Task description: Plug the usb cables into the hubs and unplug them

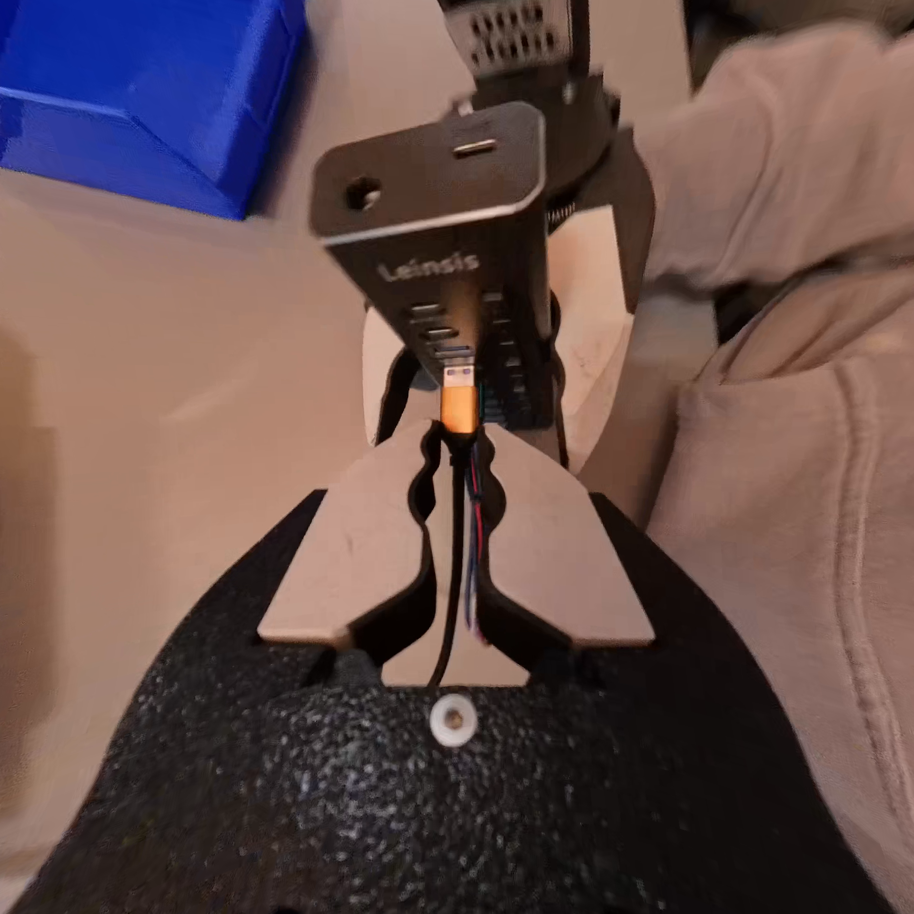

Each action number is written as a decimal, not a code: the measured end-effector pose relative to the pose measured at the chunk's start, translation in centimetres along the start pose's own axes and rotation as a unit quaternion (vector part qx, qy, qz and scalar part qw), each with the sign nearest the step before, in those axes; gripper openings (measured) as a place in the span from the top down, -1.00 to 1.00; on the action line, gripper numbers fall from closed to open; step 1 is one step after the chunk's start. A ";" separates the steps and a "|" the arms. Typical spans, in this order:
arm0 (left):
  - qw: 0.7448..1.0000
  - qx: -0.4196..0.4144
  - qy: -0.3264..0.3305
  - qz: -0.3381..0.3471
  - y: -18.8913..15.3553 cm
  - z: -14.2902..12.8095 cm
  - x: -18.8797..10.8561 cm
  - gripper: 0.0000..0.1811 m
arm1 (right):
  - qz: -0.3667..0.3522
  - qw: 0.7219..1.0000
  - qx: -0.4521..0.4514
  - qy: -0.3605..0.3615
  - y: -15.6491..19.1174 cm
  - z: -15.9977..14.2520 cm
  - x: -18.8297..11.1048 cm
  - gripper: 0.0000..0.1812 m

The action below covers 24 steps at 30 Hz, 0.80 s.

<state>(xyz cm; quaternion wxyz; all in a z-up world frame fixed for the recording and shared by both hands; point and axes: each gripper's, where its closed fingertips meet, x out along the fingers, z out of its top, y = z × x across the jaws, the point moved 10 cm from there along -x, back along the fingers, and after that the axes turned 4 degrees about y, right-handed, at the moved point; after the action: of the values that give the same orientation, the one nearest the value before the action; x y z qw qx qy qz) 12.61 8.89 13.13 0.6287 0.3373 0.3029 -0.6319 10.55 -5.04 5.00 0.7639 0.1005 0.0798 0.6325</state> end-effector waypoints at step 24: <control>0.983 -0.086 -0.151 -0.056 -0.1 -3.9 0.2 0.84 | -0.014 0.998 -0.059 -0.020 0.7 -0.2 0.5 0.18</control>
<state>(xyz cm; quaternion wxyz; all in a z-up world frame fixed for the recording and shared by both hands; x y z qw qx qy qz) 12.71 11.90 10.67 0.6574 0.1647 0.2762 -0.6814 9.92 -4.43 4.95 0.7788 0.0665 0.0286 0.6231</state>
